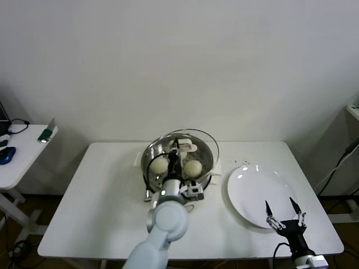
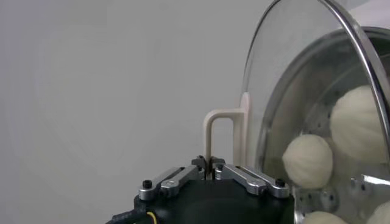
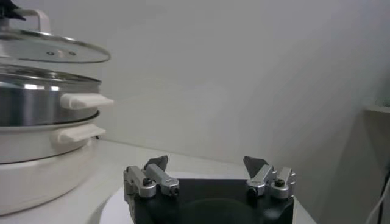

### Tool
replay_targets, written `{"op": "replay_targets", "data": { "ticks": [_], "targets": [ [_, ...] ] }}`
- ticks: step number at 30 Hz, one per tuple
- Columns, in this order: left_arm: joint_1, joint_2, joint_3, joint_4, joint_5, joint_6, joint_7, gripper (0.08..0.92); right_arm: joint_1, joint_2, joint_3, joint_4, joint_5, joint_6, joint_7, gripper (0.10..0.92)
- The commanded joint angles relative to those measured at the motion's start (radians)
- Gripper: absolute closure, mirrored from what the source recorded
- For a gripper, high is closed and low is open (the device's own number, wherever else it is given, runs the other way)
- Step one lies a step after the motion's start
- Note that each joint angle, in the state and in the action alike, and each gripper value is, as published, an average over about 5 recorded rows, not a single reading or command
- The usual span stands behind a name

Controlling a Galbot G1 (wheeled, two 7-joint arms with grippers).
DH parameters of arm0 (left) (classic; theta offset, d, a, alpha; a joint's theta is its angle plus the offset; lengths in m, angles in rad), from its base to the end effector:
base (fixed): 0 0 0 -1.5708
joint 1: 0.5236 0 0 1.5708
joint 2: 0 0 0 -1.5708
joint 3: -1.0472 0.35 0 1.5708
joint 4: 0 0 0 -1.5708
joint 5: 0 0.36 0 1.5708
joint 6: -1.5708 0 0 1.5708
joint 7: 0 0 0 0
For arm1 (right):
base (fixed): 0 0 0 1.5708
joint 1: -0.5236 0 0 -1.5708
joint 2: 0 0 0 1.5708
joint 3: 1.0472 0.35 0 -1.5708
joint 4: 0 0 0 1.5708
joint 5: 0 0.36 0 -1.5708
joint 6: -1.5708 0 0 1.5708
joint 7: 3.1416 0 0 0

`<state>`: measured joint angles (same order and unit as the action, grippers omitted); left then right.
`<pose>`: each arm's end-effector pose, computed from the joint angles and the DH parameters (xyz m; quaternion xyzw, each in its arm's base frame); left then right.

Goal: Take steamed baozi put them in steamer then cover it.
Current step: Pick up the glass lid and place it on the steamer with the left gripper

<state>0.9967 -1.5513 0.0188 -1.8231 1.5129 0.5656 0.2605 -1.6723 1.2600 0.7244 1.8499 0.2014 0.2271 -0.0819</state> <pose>0.3115 -0.1748 -0.2482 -0.0129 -0.7620 -0.6474 0.0049 0.1476 -0.1424 -0.3750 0.0133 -0.9954 0.0853 0.0420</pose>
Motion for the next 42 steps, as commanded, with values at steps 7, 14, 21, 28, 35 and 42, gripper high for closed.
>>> {"op": "replay_targets", "data": {
  "ticks": [7,14,21,28,35,42],
  "targets": [
    [0.002,0.013,-0.006,0.073,0.032,-0.012,-0.018,0.858,0.0,0.0,0.011,-0.007,0.006,0.005,0.001,0.203],
    [-0.001,0.03,-0.014,0.073,0.034,-0.016,-0.023,0.858,-0.003,0.003,0.01,-0.007,0.005,0.007,-0.002,0.203],
    [-0.002,0.038,-0.017,0.084,0.048,-0.026,-0.025,0.858,-0.006,0.002,0.015,-0.013,0.005,0.012,-0.004,0.203],
    [0.005,0.033,-0.016,0.086,0.08,-0.043,-0.024,0.858,-0.006,0.006,0.014,-0.017,0.003,0.019,-0.004,0.203],
    [0.029,0.039,-0.009,0.054,0.083,-0.055,-0.014,0.855,0.002,0.007,0.01,-0.019,0.002,0.018,-0.004,0.203],
    [0.04,0.056,0.002,-0.003,0.057,-0.058,-0.001,0.698,0.008,0.006,0.002,-0.021,0.001,0.009,-0.003,0.203]
  ]
}}
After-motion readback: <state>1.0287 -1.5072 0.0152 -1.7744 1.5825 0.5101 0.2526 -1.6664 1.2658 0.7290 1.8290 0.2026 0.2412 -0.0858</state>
